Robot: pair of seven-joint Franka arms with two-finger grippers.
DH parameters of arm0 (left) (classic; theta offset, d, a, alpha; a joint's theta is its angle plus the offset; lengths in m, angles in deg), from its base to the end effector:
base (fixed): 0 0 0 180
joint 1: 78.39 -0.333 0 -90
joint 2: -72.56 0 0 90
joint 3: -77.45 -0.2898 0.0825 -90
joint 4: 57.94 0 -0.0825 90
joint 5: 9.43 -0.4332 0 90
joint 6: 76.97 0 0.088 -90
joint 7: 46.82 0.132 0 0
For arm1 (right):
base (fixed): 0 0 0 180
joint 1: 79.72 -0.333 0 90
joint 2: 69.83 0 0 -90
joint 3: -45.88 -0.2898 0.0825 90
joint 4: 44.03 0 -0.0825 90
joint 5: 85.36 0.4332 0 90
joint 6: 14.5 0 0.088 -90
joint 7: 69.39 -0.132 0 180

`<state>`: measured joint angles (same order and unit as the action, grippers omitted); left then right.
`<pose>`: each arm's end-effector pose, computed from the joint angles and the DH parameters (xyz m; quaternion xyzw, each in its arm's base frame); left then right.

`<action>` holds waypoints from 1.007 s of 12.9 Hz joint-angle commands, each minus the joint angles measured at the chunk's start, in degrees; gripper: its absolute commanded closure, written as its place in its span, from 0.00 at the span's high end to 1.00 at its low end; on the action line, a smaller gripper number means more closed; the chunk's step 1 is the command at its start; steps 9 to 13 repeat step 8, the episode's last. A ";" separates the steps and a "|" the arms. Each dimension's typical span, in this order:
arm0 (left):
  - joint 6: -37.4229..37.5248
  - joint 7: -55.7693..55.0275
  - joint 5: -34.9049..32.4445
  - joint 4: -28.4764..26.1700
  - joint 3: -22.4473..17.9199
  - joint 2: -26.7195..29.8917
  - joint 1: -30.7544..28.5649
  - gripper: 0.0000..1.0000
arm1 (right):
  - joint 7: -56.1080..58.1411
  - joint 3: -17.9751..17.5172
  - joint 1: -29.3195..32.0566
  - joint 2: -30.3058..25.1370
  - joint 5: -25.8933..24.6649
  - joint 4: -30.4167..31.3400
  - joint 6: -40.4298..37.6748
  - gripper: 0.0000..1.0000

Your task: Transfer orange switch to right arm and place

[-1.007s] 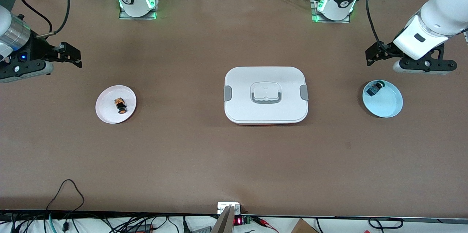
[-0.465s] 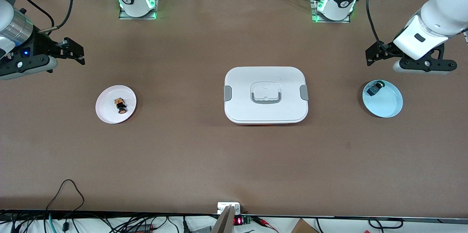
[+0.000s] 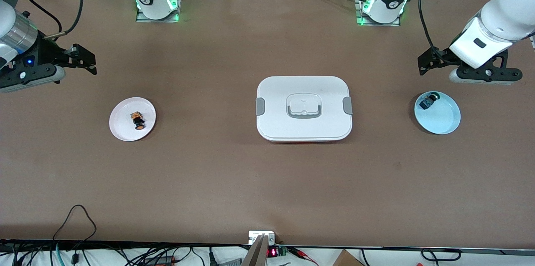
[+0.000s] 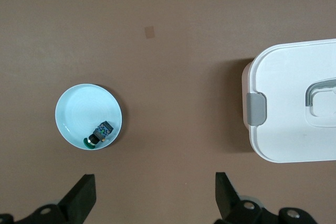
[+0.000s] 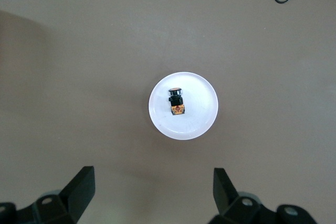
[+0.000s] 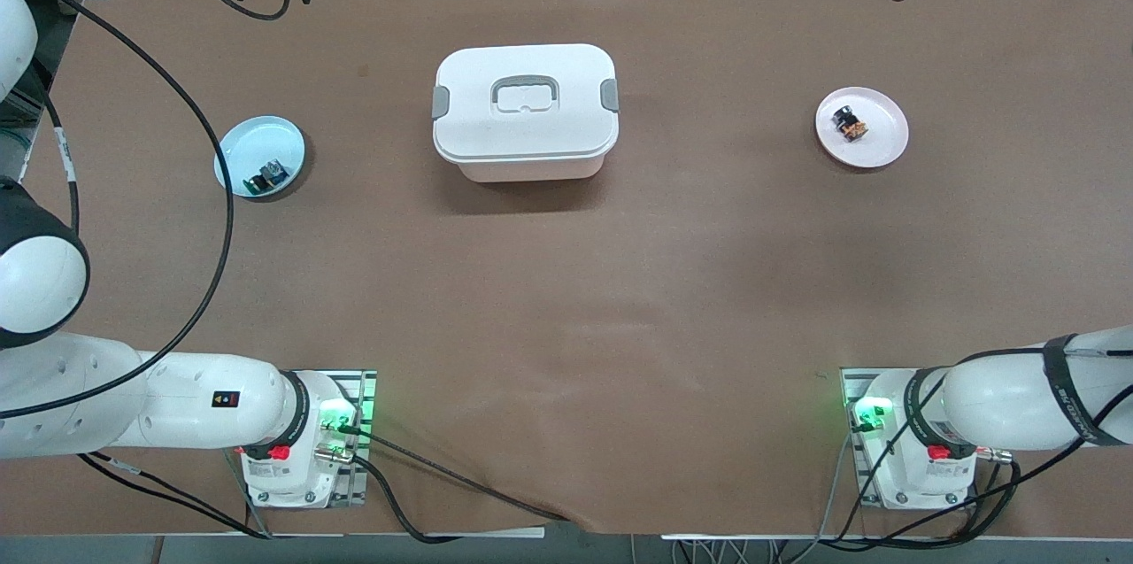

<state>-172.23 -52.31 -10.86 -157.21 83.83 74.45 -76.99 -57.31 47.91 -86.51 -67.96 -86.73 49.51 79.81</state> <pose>0.5910 -0.0783 0.5163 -0.9995 0.0213 0.0168 0.0163 0.6145 0.0484 0.5276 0.9889 0.1474 -0.0104 0.0119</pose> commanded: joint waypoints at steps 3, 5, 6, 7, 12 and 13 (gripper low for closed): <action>1.13 -0.40 -1.21 0.83 0.12 0.13 0.18 1.00 | 2.25 0.08 0.63 0.50 0.23 -1.17 -1.06 1.00; 1.22 -0.40 -1.21 0.83 0.12 0.12 0.27 1.00 | 2.43 0.25 0.63 0.76 0.23 -1.17 -0.89 1.00; 1.22 -0.40 -1.21 0.83 0.12 0.12 0.18 1.00 | 2.43 0.25 0.72 0.77 0.23 -1.17 -0.89 1.00; 1.22 -0.31 -1.21 0.83 0.12 0.12 0.18 1.00 | 2.51 0.25 0.72 0.77 0.23 -1.17 -0.89 1.00; 1.13 -0.31 -1.21 0.92 0.12 0.12 0.18 1.00 | 2.51 0.25 0.72 0.85 0.23 -1.17 -0.89 1.00; 1.13 -0.31 -1.21 0.92 0.12 0.12 0.18 1.00 | 2.51 0.25 0.72 0.85 0.23 -1.17 -0.89 1.00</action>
